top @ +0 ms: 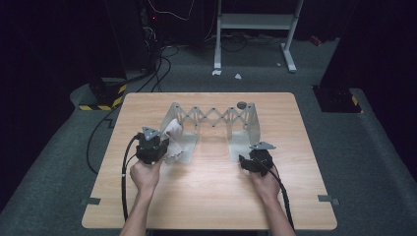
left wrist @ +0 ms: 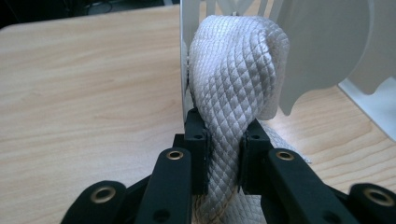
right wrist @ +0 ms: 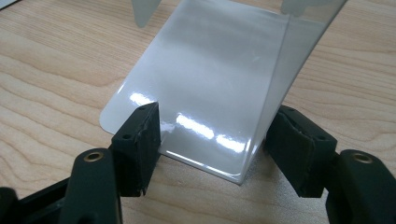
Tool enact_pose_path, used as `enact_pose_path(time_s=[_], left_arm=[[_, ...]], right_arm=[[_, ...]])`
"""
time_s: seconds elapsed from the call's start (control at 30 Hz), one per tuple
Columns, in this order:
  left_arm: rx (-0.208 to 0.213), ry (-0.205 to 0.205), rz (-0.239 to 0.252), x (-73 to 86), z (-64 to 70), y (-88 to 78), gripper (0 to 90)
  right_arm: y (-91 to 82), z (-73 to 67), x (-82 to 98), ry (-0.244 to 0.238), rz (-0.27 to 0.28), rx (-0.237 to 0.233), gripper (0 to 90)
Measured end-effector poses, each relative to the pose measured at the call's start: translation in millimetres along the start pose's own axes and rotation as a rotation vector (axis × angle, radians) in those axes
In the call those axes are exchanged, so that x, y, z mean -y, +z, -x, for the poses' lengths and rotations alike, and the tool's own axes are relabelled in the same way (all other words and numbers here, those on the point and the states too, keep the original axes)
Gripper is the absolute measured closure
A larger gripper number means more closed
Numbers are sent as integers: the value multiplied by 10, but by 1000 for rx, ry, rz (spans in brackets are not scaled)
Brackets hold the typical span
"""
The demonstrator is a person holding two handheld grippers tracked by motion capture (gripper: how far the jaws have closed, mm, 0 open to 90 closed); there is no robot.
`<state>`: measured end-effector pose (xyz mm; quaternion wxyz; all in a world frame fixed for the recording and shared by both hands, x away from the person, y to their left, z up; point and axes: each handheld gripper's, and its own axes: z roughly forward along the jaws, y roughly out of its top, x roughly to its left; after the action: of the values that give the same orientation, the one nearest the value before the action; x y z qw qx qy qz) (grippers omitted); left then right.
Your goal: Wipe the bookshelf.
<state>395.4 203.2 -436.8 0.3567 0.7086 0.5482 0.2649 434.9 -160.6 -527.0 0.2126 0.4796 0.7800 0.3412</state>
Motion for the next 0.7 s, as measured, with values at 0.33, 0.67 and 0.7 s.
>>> enact_pose_path(time_s=[0.33, 0.67, 0.7], left_arm=[[-5, 0, -26, 257, 27, 284, 772], [-15, 12, -98, 475, 108, 598, 772], [-15, 12, -98, 475, 108, 598, 773]], right_arm=[[2, 0, -1, 0, 0, 0, 355], [-2, -4, 2, 2, -1, 0, 354], [-2, -4, 2, 2, -1, 0, 354]])
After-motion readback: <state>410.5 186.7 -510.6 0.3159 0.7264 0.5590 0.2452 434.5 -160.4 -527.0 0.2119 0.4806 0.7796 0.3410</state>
